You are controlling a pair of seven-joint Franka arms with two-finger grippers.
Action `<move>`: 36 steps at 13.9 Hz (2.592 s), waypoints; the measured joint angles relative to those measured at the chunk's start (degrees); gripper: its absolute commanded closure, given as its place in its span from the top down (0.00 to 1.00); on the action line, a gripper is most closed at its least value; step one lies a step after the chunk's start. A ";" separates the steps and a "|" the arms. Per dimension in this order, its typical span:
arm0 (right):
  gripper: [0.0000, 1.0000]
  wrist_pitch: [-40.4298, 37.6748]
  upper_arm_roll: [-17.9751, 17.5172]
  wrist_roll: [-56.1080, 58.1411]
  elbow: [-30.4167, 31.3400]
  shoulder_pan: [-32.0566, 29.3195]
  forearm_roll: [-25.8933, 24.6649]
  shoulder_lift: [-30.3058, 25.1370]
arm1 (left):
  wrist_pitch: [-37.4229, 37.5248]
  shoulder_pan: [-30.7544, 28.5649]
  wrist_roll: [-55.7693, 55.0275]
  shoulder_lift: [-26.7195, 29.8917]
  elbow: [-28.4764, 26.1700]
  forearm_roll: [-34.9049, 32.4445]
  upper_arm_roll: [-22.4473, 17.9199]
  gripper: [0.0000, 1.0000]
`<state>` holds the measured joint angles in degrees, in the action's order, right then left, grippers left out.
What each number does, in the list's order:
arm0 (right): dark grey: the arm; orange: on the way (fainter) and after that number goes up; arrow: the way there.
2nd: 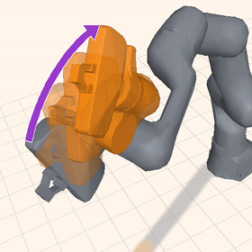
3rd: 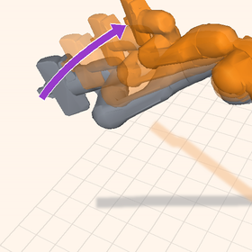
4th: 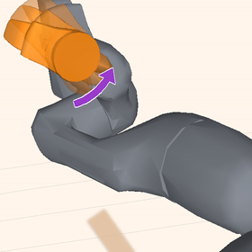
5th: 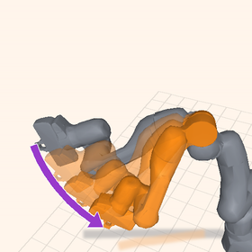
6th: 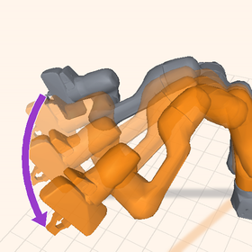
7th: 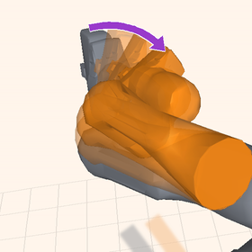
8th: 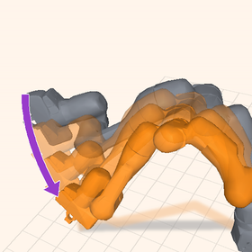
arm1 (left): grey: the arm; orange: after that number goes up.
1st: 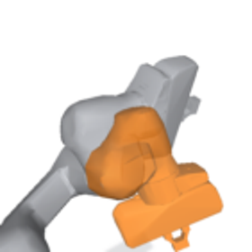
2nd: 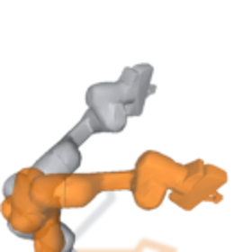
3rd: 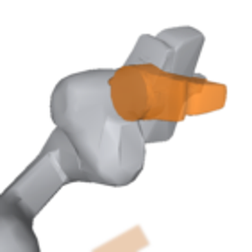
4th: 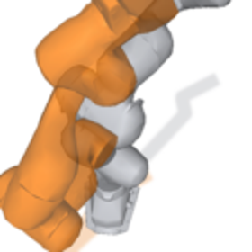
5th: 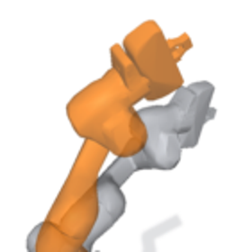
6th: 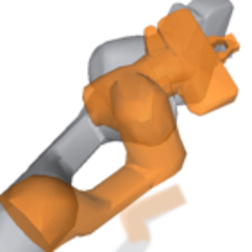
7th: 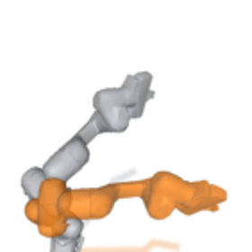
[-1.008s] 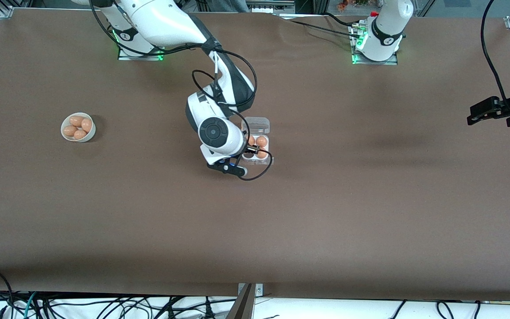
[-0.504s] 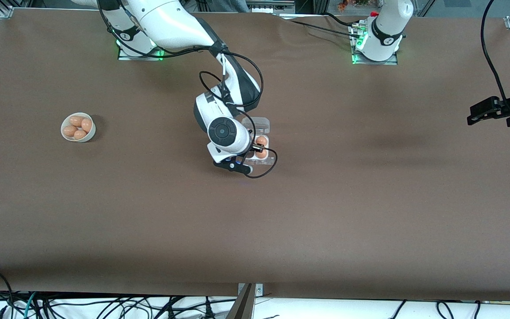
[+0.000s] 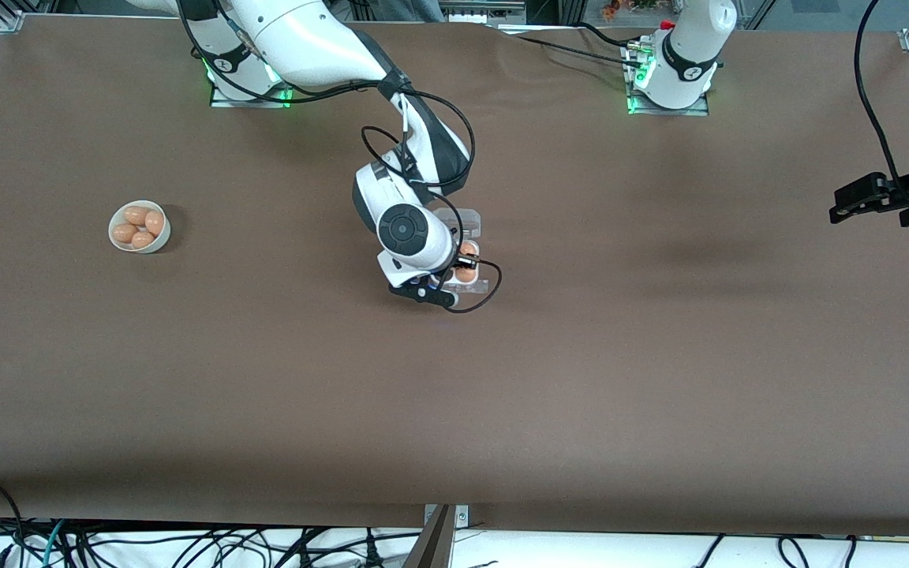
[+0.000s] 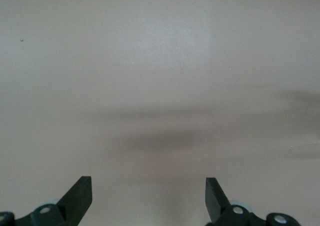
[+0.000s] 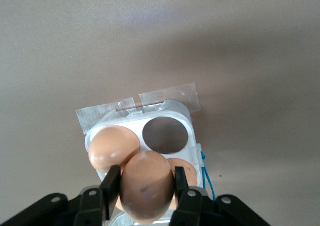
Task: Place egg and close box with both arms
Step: 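Open the right gripper to release the egg in the carton, then withdraw the right gripper while the left gripper reaches the carton lid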
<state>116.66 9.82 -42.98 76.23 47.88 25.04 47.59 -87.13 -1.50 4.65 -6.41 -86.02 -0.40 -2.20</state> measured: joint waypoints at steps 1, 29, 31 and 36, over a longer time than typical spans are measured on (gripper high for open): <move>1.00 -0.12 0.00 0.00 0.01 -0.01 0.00 0.05 | 0.00 0.00 0.00 -0.02 0.00 0.00 0.00 1.00; 1.00 -15.77 14.68 22.10 -1.30 -15.11 -12.59 -13.69 | 5.54 28.68 -28.88 -16.25 -0.14 24.71 2.43 0.06; 1.00 -16.39 4.78 25.60 2.44 -24.25 -19.20 -20.09 | 5.46 30.22 -28.97 -19.46 -0.10 27.57 2.42 0.06; 1.00 -16.66 -5.24 29.35 14.31 -39.12 -22.18 -36.24 | 1.64 34.85 -29.20 -26.31 -0.04 29.22 2.47 0.06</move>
<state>100.01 4.58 -13.63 90.54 8.76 2.86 11.35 -85.49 33.35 -24.55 -32.72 -86.06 28.82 0.27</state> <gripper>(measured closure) 0.000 0.938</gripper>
